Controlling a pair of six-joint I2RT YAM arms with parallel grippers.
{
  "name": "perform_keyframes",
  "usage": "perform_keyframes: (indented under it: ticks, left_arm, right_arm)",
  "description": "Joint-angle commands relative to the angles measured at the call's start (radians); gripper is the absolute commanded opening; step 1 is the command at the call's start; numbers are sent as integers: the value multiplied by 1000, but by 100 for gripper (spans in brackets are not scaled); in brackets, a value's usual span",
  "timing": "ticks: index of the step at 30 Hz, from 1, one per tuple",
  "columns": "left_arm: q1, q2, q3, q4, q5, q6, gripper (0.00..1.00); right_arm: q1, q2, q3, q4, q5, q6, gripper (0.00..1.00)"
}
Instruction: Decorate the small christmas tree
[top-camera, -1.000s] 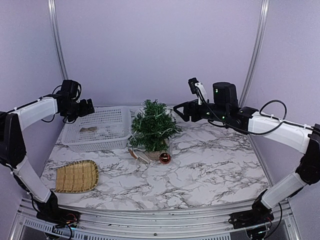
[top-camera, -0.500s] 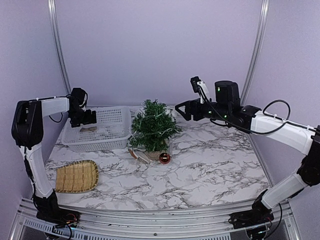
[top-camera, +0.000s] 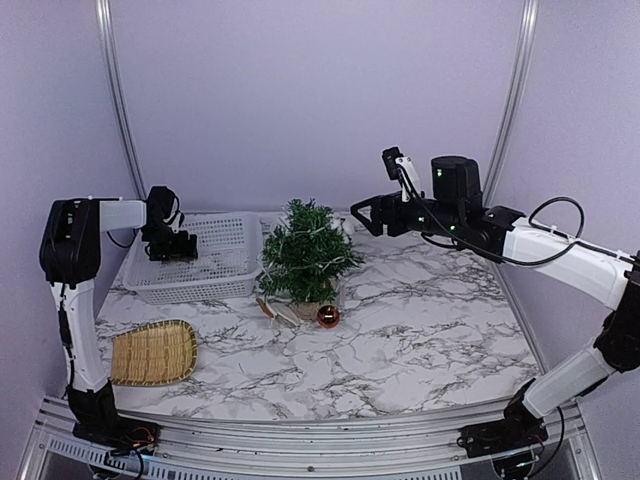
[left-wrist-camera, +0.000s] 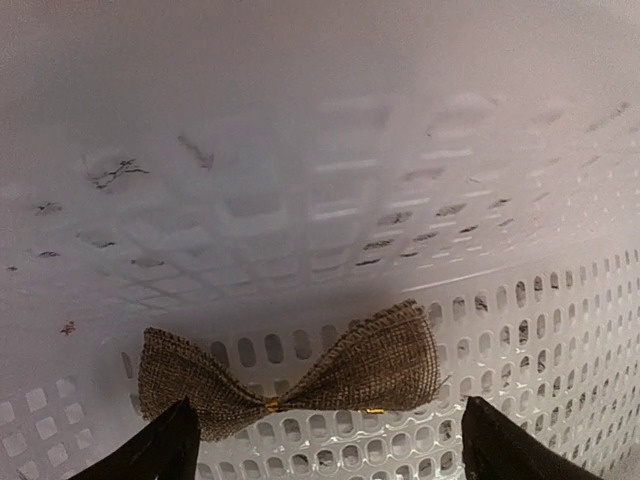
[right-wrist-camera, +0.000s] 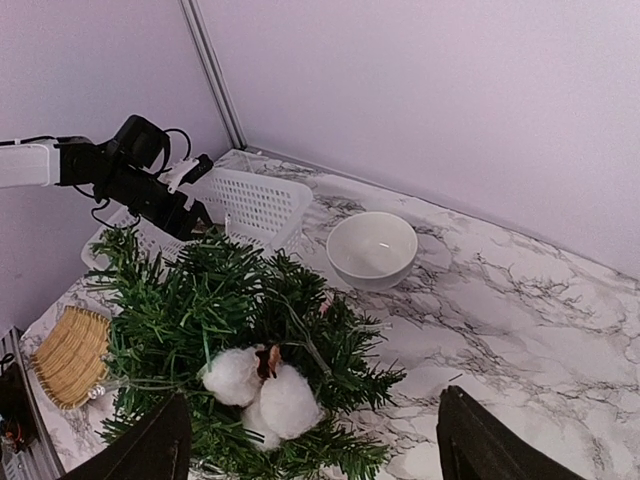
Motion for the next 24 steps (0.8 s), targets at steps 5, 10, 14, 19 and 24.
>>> perform_keyframes:
  ticks: [5, 10, 14, 19, 24]
  left_arm:
    - [-6, -42, -73, -26, 271, -54, 85]
    - [-29, -88, -108, -26, 358, -61, 80]
    - [-31, -145, -113, -27, 353, -27, 76]
    - [-33, -193, -112, -29, 257, 128, 75]
    - [-33, -206, -125, -76, 249, 413, 74]
  right_arm:
    - [-12, 11, 49, -4, 10, -14, 83]
    - [-13, 21, 56, -4, -2, -18, 82]
    - [-13, 22, 56, -6, -7, -18, 83]
    - [-13, 21, 52, -4, -14, -17, 83]
    - [-13, 19, 56, -8, -18, -20, 83]
